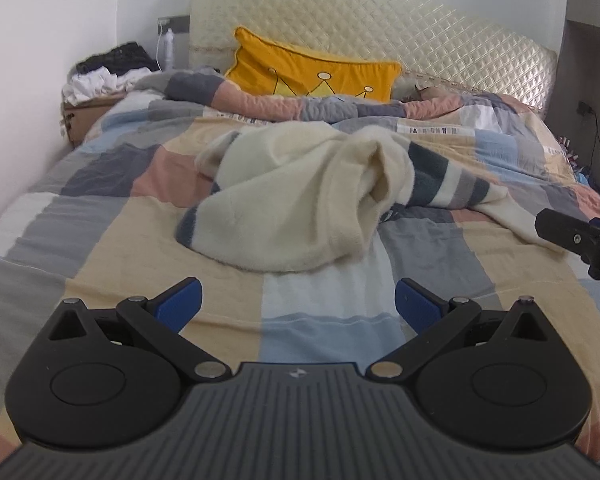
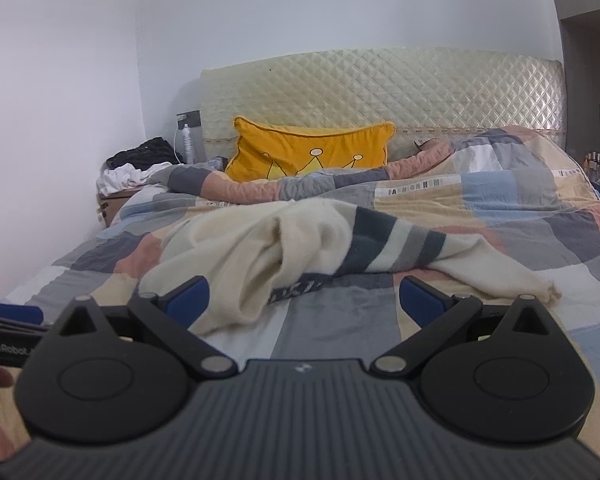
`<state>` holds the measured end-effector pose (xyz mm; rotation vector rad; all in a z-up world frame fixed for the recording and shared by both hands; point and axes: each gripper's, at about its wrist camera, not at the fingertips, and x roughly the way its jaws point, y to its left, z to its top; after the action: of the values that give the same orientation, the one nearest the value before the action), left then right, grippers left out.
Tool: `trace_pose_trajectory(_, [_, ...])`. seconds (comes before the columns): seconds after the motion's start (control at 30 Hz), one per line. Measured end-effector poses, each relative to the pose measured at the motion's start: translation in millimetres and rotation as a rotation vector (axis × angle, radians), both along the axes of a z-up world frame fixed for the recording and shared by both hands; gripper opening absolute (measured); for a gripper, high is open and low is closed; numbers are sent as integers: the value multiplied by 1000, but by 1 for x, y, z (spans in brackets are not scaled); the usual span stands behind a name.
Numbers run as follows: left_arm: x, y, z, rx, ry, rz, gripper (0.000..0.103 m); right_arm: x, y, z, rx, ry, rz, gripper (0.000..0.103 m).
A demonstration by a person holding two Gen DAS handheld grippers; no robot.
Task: Fold large clothes
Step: 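Reach both tools down toward the cream sweater's bunched fabric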
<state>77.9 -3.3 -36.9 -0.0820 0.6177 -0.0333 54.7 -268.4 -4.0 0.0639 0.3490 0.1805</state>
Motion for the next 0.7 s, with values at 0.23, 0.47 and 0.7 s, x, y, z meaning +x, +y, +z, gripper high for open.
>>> trace_pose_trajectory(0.23, [59,11,-14,-24,-1,-6,103,44,0,-4,25,51,41,103])
trace_pose_trajectory(0.47, [116,23,-53,-103,69,-5,103,101,8,-19,58,102,98,87])
trace_pose_trajectory(0.7, [157,15,-93,-128,95,-35,103,149,27,-47,87,176,139,54])
